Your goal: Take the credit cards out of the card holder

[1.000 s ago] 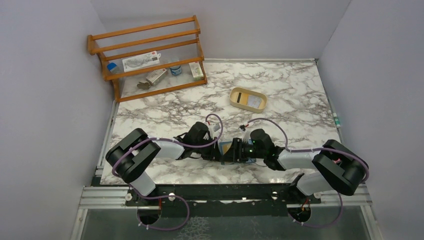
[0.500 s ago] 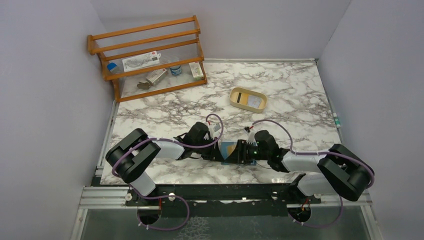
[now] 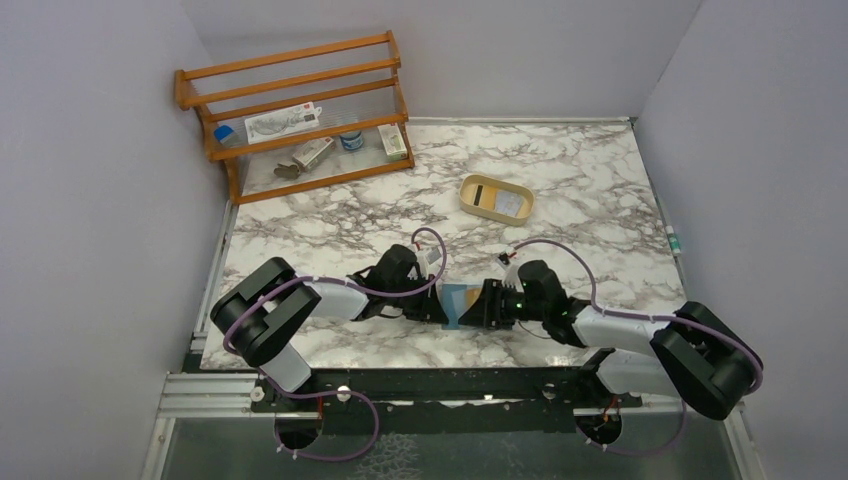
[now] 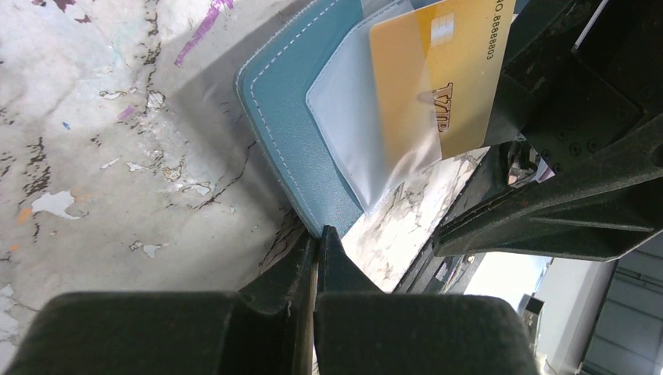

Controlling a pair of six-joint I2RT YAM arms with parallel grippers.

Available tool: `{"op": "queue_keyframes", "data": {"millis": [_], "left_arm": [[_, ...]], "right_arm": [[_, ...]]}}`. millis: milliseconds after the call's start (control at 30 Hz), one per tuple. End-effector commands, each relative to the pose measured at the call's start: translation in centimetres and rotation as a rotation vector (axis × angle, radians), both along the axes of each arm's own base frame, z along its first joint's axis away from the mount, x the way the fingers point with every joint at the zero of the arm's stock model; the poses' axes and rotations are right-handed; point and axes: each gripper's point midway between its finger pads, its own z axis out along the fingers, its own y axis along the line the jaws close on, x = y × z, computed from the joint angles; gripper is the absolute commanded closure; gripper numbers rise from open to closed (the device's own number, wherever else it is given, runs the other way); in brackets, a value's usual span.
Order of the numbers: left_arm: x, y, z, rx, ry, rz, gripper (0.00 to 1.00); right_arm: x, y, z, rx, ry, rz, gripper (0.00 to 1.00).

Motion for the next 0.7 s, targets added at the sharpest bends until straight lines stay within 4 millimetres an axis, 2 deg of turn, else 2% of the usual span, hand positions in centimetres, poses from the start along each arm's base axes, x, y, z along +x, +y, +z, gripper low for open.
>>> {"op": "queue_keyframes", "data": {"millis": [0,167,333,433,500,667], "left_arm": [[-1.0,6.3,-6.5,0.329,0.021,0.075,1.00],[-1.2,6.5,-6.6,0.333,0.023,0.074,1.00],[-1.3,6.5,-6.7,0.331,0.025,0.072,1.00],[-1.2,6.5,-6.7,0.331,0.025,0.070,1.00],[-1.2,6.4,-6.7,0.330,0.025,0.069,1.00],[-1.3,6.5,-6.7,0.329,0.027,0.068,1.00]], "right_arm": [[-0.8,-1.2,-1.3,-0.055,0.031,-0.002,0.45],[-0.5,-2.3,-2.0,-0.101,0.032,-0.051,0.47],[0.1,-3.6,-2.4,-0.131,0.034,-0.135,0.54],[0.4,-4.3,-2.6,-0.157,0.037,-0.177,0.67],[0.6,-4.6,-2.7,-0.171,0.038,-0.197,0.79],[0.9,-5.3,-2.7,-0.205,0.038,-0.230,0.97]]}}
